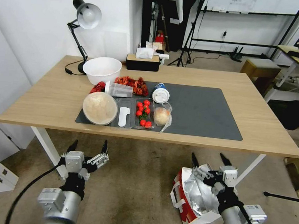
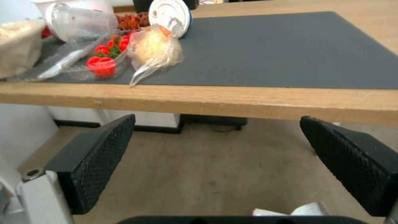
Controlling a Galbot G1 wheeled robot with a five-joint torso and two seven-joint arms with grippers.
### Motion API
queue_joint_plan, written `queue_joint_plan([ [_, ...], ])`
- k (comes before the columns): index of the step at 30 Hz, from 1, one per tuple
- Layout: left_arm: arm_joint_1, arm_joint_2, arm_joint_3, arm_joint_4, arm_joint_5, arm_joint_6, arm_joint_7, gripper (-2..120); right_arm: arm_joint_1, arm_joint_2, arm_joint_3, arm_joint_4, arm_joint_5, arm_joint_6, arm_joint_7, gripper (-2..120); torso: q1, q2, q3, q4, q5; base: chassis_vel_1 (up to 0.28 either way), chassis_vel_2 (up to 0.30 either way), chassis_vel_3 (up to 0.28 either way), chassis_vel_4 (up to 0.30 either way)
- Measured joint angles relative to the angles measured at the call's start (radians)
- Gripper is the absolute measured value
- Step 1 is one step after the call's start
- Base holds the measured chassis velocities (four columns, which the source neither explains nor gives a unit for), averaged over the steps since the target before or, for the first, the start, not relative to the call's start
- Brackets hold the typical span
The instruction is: Pick up the food delivery bag from the floor and place it on the table.
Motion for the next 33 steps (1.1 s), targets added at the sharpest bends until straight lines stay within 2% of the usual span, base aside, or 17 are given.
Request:
queue_joint_plan([
  [2,0.01,-0.003,0.007,-0.014,-0.019,0.02,-0.014,100,0.011,-0.01,0.032,-0.017,0.055,0.008,-0.02,100,0.0,0.0,0.0,0.0,0.0002,0.0,0.0,0.0,0.0],
  [10,0.017,-0.002,0.014,-0.013,-0.031,0.005,-0.014,100,0.013,0.001,0.039,-0.031,0.055,0.07,-0.032,100,0.0,0.0,0.0,-0.0001,-0.0003,0.0,0.0,0.0,0.0],
  [12,0.025,0.002,0.023,0.002,-0.041,-0.04,-0.006,100,0.011,0.004,0.039,-0.032,0.05,0.078,-0.034,100,0.0,0.0,0.0,-0.0001,-0.0003,0.0,0.0,0.0,0.0],
  [14,0.026,0.002,0.024,0.002,-0.043,-0.045,-0.006,100,0.009,0.006,0.039,-0.033,0.046,0.081,-0.034,100,0.0,0.0,0.0,-0.0001,-0.0004,0.0,0.0,0.0,0.0],
  [17,0.038,0.012,0.036,0.036,-0.06,-0.139,0.018,100,0.007,0.011,0.039,-0.033,0.038,0.086,-0.034,100,-0.001,-0.002,-0.001,-0.0001,-0.0004,0.0,0.0,0.0,0.0],
  [18,0.038,0.012,0.036,0.036,-0.06,-0.139,0.018,100,0.007,0.011,0.039,-0.033,0.038,0.086,-0.034,100,-0.001,-0.002,-0.001,-0.0001,-0.0004,0.0,0.0,0.0,0.0],
  [21,0.038,0.026,0.04,0.058,-0.094,-0.198,0.035,100,0.005,0.017,0.039,-0.033,0.033,0.094,-0.033,100,-0.008,-0.018,-0.009,-0.0001,-0.0002,0.0,0.0,0.0,0.0],
  [33,0.024,0.041,0.031,0.068,-0.1,-0.214,0.043,100,-0.002,0.028,0.045,-0.02,0.028,0.1,-0.029,100,-0.037,-0.084,-0.047,-0.0001,-0.0003,0.0,0.0,0.0,0.0],
])
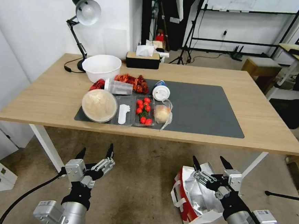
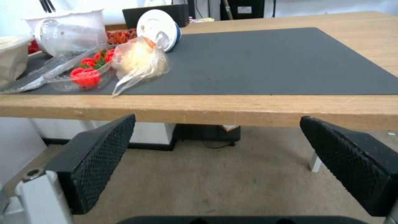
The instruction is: Pick up the food delivery bag from the floor and place it on the table.
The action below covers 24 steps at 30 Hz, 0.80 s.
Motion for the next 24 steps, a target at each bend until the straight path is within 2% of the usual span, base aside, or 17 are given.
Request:
queue_joint_plan([
  [24,-0.004,0.02,-0.03,0.006,-0.014,-0.008,0.003,100,-0.001,0.016,0.001,-0.005,-0.004,0.001,-0.009,100,-0.052,-0.118,-0.067,0.0,0.0,0.0,0.0,0.0,0.0],
])
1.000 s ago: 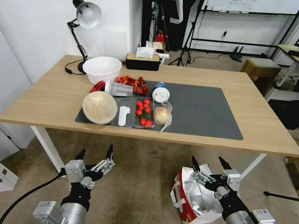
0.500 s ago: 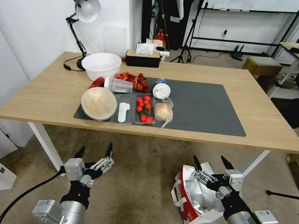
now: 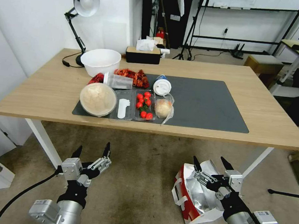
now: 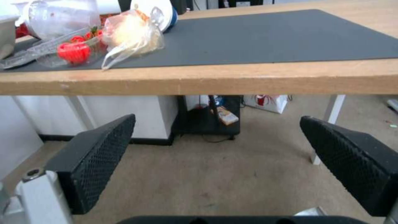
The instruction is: Pick up the food delivery bag from the floor and place it on the table.
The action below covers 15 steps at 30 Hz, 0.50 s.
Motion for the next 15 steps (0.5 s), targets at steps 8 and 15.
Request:
queue_joint_plan([
  [8,0.002,-0.004,0.0,-0.001,0.0,0.0,0.0,100,0.0,-0.001,0.0,0.003,0.0,0.0,-0.004,100,-0.013,-0.033,-0.019,0.0,0.0,0.0,0.0,0.0,0.0],
  [15,-0.001,-0.009,0.001,0.0,0.002,0.001,0.0,100,0.0,-0.003,0.002,0.004,0.001,0.0,-0.006,100,-0.029,-0.067,-0.038,0.0,0.0,0.0,0.0,0.0,0.0],
])
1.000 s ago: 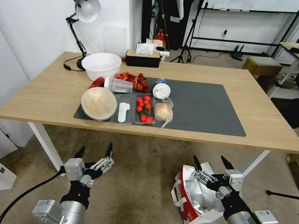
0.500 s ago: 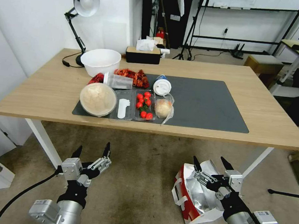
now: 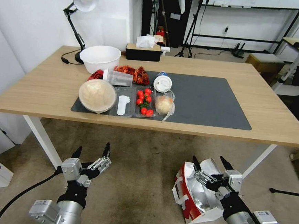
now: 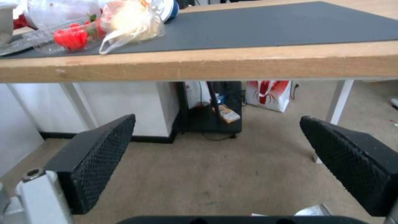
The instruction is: Pick up the food delivery bag from the floor and place it on the table.
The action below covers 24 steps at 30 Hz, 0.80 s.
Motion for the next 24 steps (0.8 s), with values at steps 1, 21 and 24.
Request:
queue_joint_plan([
  [1,0.0,0.0,0.0,0.0,0.0,0.0,0.0,100,0.0,0.0,0.0,0.0,0.001,0.0,0.0,100,-0.002,-0.005,-0.003,0.0,0.0,0.0,0.0,0.0,0.0],
  [21,-0.005,0.0,0.0,0.006,0.015,0.001,0.016,100,-0.002,-0.003,0.002,0.0,0.001,-0.001,-0.001,100,-0.038,-0.092,-0.054,0.0001,0.0,0.0,0.0,0.0,0.0],
  [24,-0.003,0.0,0.0,0.006,0.02,0.0,0.019,100,-0.002,-0.002,0.003,0.0,0.001,-0.001,-0.001,100,-0.045,-0.109,-0.064,0.0,0.0,0.0,0.0,0.0,0.0],
])
